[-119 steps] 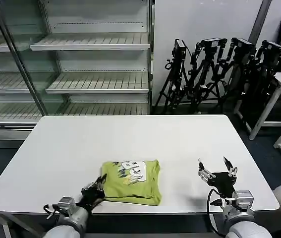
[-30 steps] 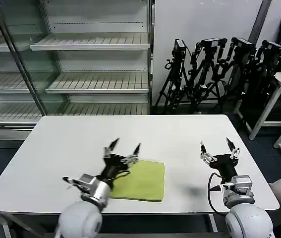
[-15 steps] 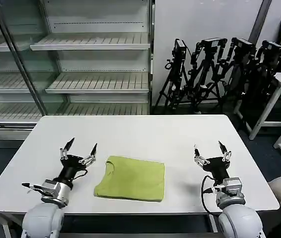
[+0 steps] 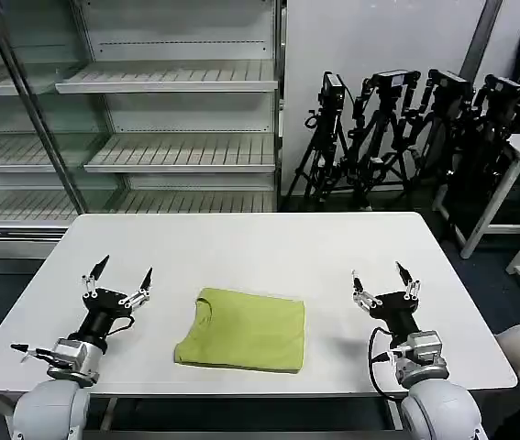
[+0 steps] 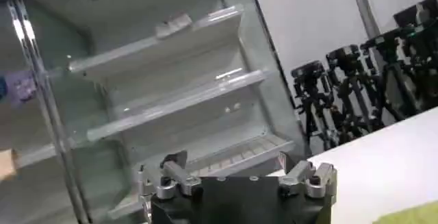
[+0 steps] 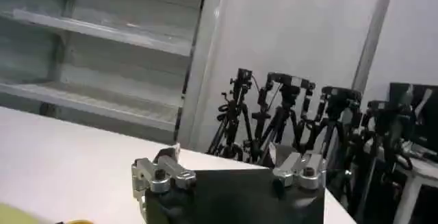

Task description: Fold and organize the clothes.

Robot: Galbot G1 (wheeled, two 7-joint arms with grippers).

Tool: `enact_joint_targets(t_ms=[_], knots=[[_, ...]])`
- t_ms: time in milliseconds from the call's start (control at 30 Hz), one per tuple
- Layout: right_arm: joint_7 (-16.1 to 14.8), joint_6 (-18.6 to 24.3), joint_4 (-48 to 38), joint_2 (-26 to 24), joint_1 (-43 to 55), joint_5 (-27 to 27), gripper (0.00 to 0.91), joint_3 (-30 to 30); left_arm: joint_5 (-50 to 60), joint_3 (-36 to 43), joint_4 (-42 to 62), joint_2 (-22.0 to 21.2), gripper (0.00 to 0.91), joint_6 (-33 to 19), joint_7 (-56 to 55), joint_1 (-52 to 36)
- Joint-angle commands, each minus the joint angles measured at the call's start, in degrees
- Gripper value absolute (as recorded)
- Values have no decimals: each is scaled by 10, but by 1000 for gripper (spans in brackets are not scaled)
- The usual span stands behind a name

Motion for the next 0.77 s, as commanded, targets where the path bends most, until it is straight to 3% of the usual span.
enact_joint_targets(t_ms=[33, 133, 467, 767], knots=[[-8, 10, 1, 2, 1, -39, 907, -3, 3, -32, 3, 4, 907, -17, 11, 7], [-7, 13, 7, -2, -7, -51, 907, 2, -8, -33, -2, 6, 907, -19, 17, 8], [-4, 30, 13, -12, -24, -60, 907, 14, -1, -12, 3, -10, 907, -94, 44, 9], [-8, 32, 37, -8, -51, -83, 907, 23, -3, -5, -19, -22, 907, -113, 44, 31]])
